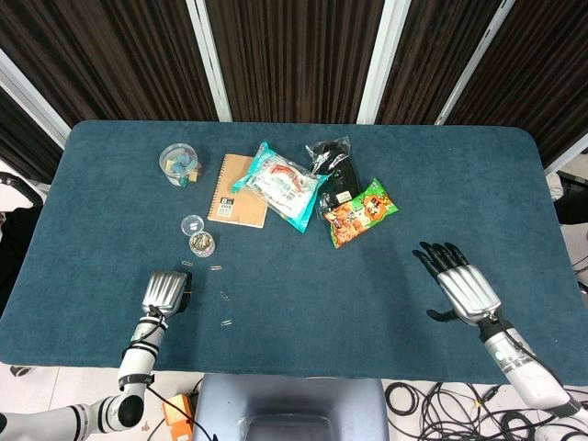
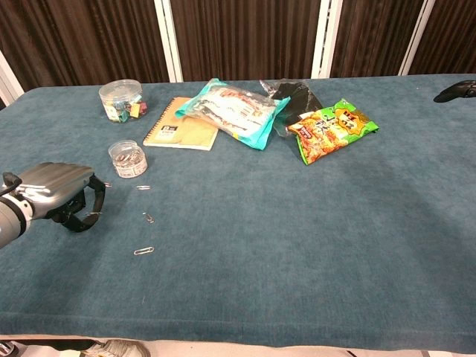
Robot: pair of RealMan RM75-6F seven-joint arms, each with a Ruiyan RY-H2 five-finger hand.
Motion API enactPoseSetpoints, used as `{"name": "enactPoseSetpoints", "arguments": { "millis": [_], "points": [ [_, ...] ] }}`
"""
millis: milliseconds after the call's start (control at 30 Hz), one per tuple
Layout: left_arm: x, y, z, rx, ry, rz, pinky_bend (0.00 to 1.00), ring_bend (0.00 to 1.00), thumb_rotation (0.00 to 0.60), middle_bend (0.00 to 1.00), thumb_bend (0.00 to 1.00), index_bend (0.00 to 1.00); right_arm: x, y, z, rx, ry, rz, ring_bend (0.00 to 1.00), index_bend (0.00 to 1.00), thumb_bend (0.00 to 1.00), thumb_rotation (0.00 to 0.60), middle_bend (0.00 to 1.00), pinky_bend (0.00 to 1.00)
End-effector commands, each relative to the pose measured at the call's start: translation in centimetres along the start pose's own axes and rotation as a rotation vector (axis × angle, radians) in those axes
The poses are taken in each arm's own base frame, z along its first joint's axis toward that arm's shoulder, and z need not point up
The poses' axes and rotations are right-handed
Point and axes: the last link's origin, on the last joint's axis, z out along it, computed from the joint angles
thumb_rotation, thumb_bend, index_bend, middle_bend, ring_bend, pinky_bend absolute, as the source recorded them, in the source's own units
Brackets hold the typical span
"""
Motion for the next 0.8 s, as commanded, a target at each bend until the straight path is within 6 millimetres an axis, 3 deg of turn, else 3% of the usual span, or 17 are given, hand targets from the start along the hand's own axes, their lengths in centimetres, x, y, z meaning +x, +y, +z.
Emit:
{"name": "enactPoseSetpoints", "arguments": {
  "millis": [33, 367, 800],
  "points": [
    [0.1, 0.0, 0.0, 0.001, 0.0, -0.003, 1.0, 1.0, 0.6, 1.0, 0.41, 0.73, 0.0, 0.0, 0.0, -0.001, -0.001, 0.0, 0.0, 0.0, 0.05, 0.6, 0.0, 0.0],
    [1.9, -0.2, 0.2, -0.006, 0.073, -0.078, 1.0, 1.0, 0.6, 1.0, 0.59, 0.85, 0.1, 0.4, 0.0, -0.008, -0.003, 0.008, 0.0, 0.0, 0.05, 0.6, 0.0, 0.0],
    [5.8, 1.7, 2.4, -0.023, 0.17, -0.177, 1.0, 1.0, 0.6, 1.0, 0.58, 0.85, 0.5, 1.1, -0.3, -0.023, 0.01, 0.024, 0.0, 0.0, 0.05, 0.6, 0.0, 0.0]
  ]
}}
